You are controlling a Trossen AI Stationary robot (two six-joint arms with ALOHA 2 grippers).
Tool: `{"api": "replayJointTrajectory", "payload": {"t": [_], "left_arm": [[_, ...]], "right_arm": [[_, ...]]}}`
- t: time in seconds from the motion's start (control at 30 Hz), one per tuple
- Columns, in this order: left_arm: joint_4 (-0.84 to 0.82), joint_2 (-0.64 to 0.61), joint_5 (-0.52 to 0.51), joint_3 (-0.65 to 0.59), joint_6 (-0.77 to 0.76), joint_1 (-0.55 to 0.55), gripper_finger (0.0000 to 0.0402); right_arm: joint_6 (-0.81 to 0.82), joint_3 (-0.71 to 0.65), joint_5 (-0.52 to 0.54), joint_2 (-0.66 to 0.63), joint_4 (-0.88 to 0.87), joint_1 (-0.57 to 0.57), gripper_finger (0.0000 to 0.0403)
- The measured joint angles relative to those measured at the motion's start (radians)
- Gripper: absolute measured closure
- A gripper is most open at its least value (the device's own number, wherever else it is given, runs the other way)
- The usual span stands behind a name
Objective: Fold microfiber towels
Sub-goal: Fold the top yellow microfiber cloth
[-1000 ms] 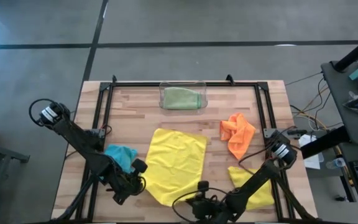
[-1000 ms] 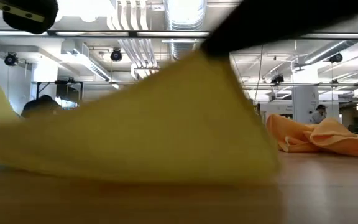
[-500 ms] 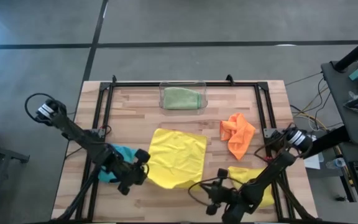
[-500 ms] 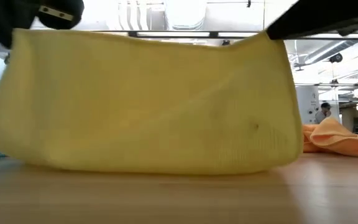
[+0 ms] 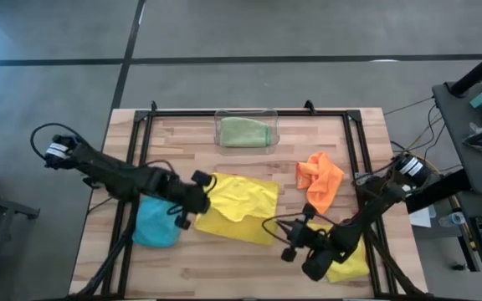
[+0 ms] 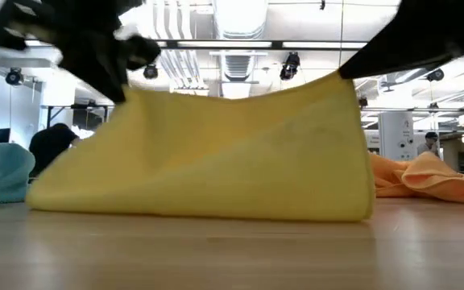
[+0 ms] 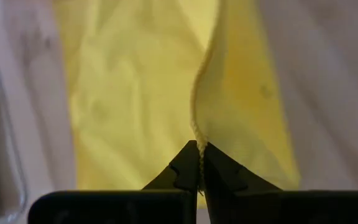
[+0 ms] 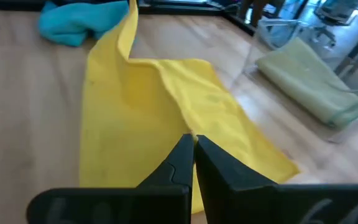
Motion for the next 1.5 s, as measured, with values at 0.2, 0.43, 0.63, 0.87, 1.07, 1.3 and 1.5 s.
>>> {"api": "replayJointTrajectory", "payload": {"t": [0.2, 0.43, 0.63, 0.87, 1.07, 1.3, 1.5], "left_arm": [[0.008, 0.000, 0.000, -0.060, 0.017, 0.124, 0.0402], [0.092, 0.004, -0.010, -0.112, 0.068, 0.218, 0.0402], [0.136, 0.003, -0.013, -0.120, 0.118, 0.266, 0.0402], [0.175, 0.010, -0.043, -0.145, 0.150, 0.336, 0.0402], [0.286, 0.020, -0.050, -0.192, 0.178, 0.402, 0.0402], [0.378, 0.079, -0.050, -0.233, 0.204, 0.460, 0.0402], [0.380, 0.148, -0.094, -0.238, 0.195, 0.472, 0.0402]], "right_arm": [[-0.038, -0.037, -0.014, -0.017, -0.011, -0.085, 0.0395], [-0.009, -0.043, -0.036, -0.018, -0.093, -0.154, 0.0395], [0.045, -0.043, -0.057, -0.018, -0.170, -0.200, 0.0395], [0.056, -0.067, -0.068, -0.017, -0.193, -0.263, 0.0395], [0.075, -0.116, -0.080, -0.017, -0.191, -0.320, 0.0395], [0.075, -0.177, -0.115, -0.017, -0.117, -0.392, 0.0395], [-0.046, -0.195, -0.156, -0.017, 0.023, -0.448, 0.0395]]}}
